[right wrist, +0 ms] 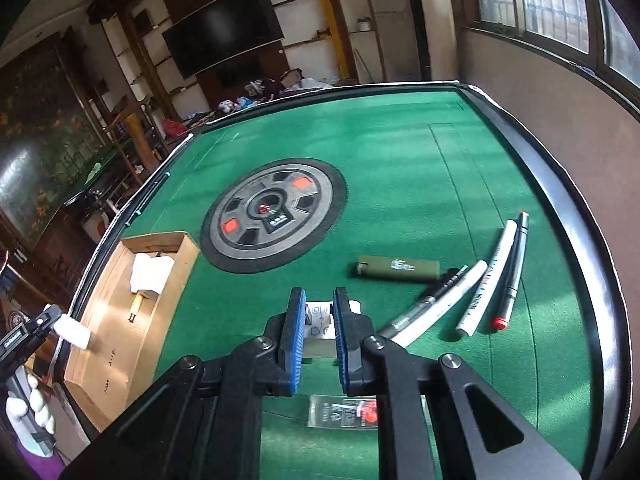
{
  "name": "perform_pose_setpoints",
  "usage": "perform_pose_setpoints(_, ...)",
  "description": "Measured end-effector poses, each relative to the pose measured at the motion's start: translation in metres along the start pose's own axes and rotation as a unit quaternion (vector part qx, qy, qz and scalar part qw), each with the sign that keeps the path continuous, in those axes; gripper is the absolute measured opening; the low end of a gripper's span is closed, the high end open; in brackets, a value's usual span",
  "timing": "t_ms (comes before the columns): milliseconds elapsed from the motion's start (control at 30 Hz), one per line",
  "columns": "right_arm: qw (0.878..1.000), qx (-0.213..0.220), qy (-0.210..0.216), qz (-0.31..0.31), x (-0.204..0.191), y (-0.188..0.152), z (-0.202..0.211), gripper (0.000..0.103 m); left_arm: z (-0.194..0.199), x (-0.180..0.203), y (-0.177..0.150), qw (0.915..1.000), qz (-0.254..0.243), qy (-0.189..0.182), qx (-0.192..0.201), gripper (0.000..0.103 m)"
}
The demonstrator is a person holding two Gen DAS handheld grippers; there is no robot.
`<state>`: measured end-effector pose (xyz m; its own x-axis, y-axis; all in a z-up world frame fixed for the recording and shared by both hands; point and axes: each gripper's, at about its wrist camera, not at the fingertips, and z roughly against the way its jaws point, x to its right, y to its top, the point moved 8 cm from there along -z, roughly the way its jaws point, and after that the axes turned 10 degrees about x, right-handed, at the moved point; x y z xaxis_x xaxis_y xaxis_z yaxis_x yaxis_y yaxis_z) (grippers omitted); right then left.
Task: Organize rigid objects
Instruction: 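Lower the bottle into the box and open the left tool while the right tool drops the plug charger in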
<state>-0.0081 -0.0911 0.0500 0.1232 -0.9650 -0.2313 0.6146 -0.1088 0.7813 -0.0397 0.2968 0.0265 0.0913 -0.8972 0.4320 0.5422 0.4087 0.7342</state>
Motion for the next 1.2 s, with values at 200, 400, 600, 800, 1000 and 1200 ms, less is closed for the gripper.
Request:
perform_pose_setpoints(200, 0.996, 0.001, 0.078, 0.043, -0.08, 0.008, 0.01, 0.013, -0.041, -0.017, 0.016, 0.9988, -0.016, 0.031, -0.036, 0.031)
perform_pose_setpoints(400, 0.984, -0.037, 0.161, 0.074, -0.163, -0.006, 0.002, 0.013, -0.098, -0.026, 0.024, 0.995, -0.012, 0.041, -0.091, 0.031)
perform_pose_setpoints(600, 0.968, -0.09, 0.205, 0.111, -0.23, -0.039, -0.019, 0.013, -0.144, -0.025, 0.034, 0.9908, -0.008, 0.053, -0.124, 0.031)
perform_pose_setpoints(800, 0.959, -0.134, 0.211, 0.133, -0.269, -0.064, -0.056, 0.014, -0.161, -0.028, 0.032, 0.9898, 0.033, 0.034, -0.134, 0.039)
perform_pose_setpoints(1000, 0.95, -0.177, 0.221, 0.134, -0.304, -0.074, -0.097, 0.014, -0.098, -0.027, 0.051, 0.9967, -0.009, 0.046, -0.066, 0.053)
perform_pose_setpoints(1200, 0.944, -0.205, 0.226, 0.124, -0.336, -0.075, -0.137, 0.014, -0.002, -0.04, 0.057, 0.998, -0.006, 0.049, 0.04, 0.069)
